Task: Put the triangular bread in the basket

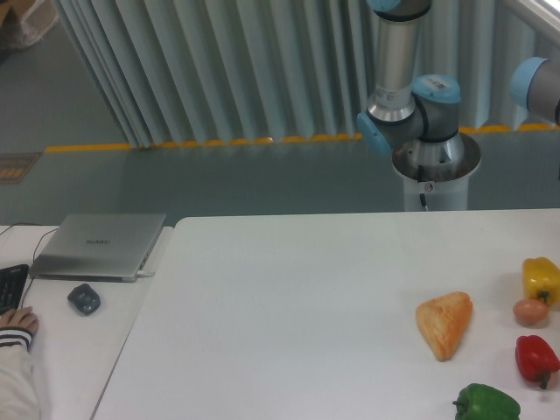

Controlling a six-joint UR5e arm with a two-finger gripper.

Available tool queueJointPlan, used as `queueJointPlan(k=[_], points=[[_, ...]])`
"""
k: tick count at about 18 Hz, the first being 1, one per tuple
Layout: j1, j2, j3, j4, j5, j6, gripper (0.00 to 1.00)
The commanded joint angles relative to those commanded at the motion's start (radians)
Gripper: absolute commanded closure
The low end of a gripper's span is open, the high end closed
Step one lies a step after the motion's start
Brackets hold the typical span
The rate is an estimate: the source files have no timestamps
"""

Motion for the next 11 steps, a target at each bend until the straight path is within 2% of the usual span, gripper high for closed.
queueJointPlan(k=[4, 7, 10, 11], points=[[-0.002, 0.006, 0.0, -0.017, 0.008, 0.005, 0.0], [-0.003, 0.011, -0.003, -0.008, 0.017, 0.014, 0.0], [-0.003, 0.011, -0.003, -0.011, 0.162, 0.015, 0.0], [0.012, 0.017, -0.024, -0.008, 0.198, 0.011, 0.0]])
